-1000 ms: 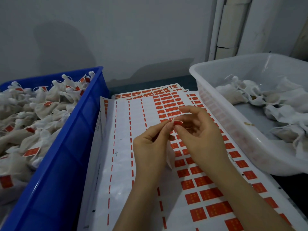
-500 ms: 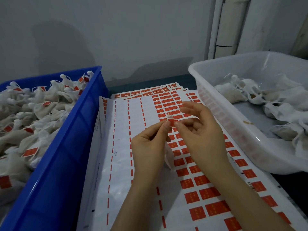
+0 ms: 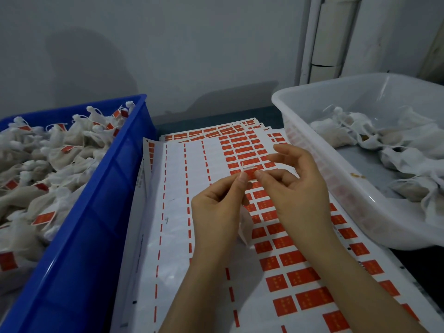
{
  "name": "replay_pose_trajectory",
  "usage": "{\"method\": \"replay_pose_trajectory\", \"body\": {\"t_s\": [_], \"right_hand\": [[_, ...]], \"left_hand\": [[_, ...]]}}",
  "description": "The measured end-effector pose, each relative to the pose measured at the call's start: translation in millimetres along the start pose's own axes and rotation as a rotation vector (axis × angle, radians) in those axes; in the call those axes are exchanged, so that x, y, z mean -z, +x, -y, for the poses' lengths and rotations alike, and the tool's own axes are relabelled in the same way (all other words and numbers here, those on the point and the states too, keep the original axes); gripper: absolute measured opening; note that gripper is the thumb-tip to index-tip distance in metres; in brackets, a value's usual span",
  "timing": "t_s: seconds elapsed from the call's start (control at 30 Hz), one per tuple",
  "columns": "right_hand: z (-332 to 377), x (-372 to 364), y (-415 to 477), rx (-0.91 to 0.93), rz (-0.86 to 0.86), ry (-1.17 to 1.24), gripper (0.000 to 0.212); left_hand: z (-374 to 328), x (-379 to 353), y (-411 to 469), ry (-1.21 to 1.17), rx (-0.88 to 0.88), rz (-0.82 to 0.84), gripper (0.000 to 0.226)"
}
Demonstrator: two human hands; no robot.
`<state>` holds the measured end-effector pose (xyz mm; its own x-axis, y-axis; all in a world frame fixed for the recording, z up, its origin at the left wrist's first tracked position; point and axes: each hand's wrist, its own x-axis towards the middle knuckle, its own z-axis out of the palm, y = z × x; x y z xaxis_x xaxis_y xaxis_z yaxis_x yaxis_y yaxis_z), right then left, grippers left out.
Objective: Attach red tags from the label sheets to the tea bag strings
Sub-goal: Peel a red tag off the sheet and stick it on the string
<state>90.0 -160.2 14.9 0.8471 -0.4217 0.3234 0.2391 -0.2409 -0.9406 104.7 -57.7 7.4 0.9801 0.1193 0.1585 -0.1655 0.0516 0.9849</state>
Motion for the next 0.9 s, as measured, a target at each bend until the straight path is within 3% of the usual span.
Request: {"method": "replay_pose_trajectory", "body": {"t_s": [0.43,0.6,0.73,0.9], "right_hand": [[-2.0,-1.4,-0.3,0.025,0.017,-0.007,0.037],[-1.3,1.4,3.7,-0.043,0.09,-0.049,0.014],[-0.6,-3.4,-0.7,0.016,0.194,-0.1,0.022],[-5.2,-2.2,-1.4,0.032,0.165,-0.119,0.018]], "left_hand": [[3.0,0.6,0.5,0.041,-0.017,-0.01,0.012],[1.7,1.2,3.8,-0.081,0.094,-0.05,0.011],[2.8,1.5,4.3,-0.083,0.106,-0.041,0.014],[2.8,2.3,3.6,-0.058,0.095,0.005,0.012]]}}
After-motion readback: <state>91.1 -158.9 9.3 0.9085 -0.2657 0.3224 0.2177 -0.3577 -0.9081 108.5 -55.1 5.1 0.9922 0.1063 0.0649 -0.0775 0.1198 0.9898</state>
